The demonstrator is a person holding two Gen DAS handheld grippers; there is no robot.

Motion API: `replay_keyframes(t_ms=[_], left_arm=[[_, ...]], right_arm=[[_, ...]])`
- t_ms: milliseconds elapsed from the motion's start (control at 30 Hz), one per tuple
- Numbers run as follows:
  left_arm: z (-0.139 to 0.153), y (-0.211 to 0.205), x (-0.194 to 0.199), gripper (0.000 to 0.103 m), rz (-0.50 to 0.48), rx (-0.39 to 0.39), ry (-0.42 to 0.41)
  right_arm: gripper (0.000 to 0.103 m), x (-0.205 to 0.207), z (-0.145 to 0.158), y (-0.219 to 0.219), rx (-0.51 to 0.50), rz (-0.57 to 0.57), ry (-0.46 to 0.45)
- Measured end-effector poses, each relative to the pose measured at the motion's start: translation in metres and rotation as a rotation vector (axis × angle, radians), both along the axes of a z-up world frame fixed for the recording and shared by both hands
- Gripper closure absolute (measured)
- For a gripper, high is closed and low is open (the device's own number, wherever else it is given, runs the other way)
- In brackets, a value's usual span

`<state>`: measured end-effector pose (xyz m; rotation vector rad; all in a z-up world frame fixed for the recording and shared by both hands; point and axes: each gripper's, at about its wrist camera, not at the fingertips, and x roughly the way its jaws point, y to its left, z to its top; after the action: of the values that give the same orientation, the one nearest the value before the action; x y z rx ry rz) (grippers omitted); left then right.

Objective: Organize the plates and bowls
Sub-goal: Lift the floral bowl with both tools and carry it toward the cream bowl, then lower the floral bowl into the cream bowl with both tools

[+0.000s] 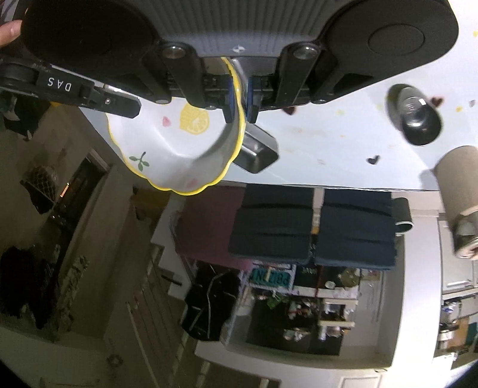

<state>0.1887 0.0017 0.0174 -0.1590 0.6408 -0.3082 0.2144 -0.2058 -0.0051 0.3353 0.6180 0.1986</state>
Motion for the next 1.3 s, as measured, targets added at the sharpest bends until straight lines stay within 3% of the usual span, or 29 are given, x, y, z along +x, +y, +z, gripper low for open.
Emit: replay_keyframes(t_ms=[200,400,900,1300], left_arm=[[-0.003,0.026,-0.027,0.095,0.036,-0.021,-0.005],[-0.016,0.045,-0.047,0.095,0.050,-0.020,0.030],[-0.084,0.044,-0.048,0.095,-0.016,0.077,0.243],[-0.101,0.042,-0.043,0.095,-0.014,0.124,0.302]], right_arm=[[0.093,-0.007,-0.002,0.013,0.015,0.070,-0.013],[0.094,-0.013,-0.010,0.025,0.018,0.134,0.033],[0.096,-0.020,-0.051,0.044,-0.065,0.215,0.223],[0.096,-0.023,-0.071,0.057,-0.113,0.224,0.302]])
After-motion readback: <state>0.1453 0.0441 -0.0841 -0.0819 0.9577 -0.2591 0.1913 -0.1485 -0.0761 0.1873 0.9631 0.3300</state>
